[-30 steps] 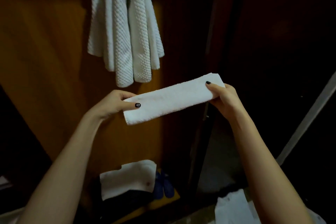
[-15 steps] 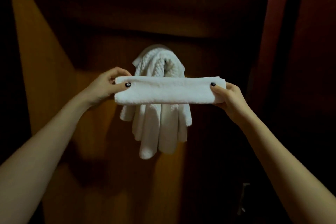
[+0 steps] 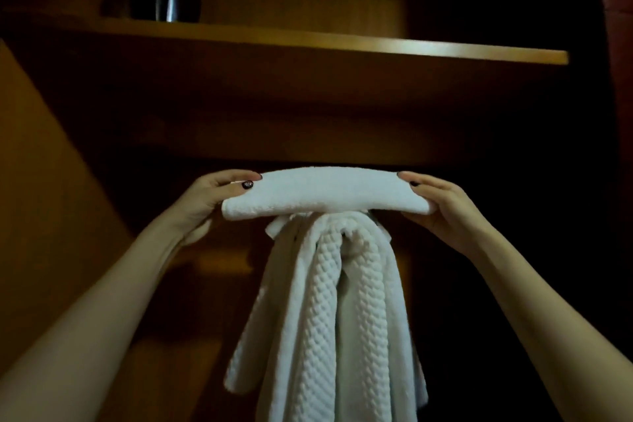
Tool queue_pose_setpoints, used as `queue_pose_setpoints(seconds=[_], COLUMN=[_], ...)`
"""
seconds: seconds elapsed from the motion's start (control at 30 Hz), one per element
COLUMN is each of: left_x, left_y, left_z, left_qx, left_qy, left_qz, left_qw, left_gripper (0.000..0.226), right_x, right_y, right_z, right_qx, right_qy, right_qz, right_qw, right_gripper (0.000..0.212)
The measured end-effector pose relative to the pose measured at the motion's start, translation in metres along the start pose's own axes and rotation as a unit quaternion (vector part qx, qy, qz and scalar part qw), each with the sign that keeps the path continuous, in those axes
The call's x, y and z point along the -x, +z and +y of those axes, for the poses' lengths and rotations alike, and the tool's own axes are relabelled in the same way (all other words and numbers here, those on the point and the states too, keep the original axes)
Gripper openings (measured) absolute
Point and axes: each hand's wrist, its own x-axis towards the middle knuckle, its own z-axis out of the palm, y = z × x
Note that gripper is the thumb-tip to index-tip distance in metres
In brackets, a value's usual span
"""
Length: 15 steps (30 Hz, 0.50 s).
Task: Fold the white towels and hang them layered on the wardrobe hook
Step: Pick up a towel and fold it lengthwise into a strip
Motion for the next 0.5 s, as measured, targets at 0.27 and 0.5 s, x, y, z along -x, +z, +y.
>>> queue_pose_setpoints(seconds=[0.27, 0.5], left_x=[-0.058, -0.047], left_y=[0.005, -0.01], left_z=[-0.016, -0.052], left_qx=[0.065, -0.058], left_qy=[-0.036, -0.118], left_qz=[0.032, -0.075], left_qw=[0.997, 0.989], left_gripper=[0.023, 0.032], right_x=[-0.073, -0.071], right_y=[-0.019, -0.039], right_z=[0.025, 0.067], right_qx=[-0.086, -0.006], right_qy=[0.022, 0.078], right_qz=[0.008, -0.039], right_qw=[0.996, 0.996], right_gripper=[0.02, 0.029])
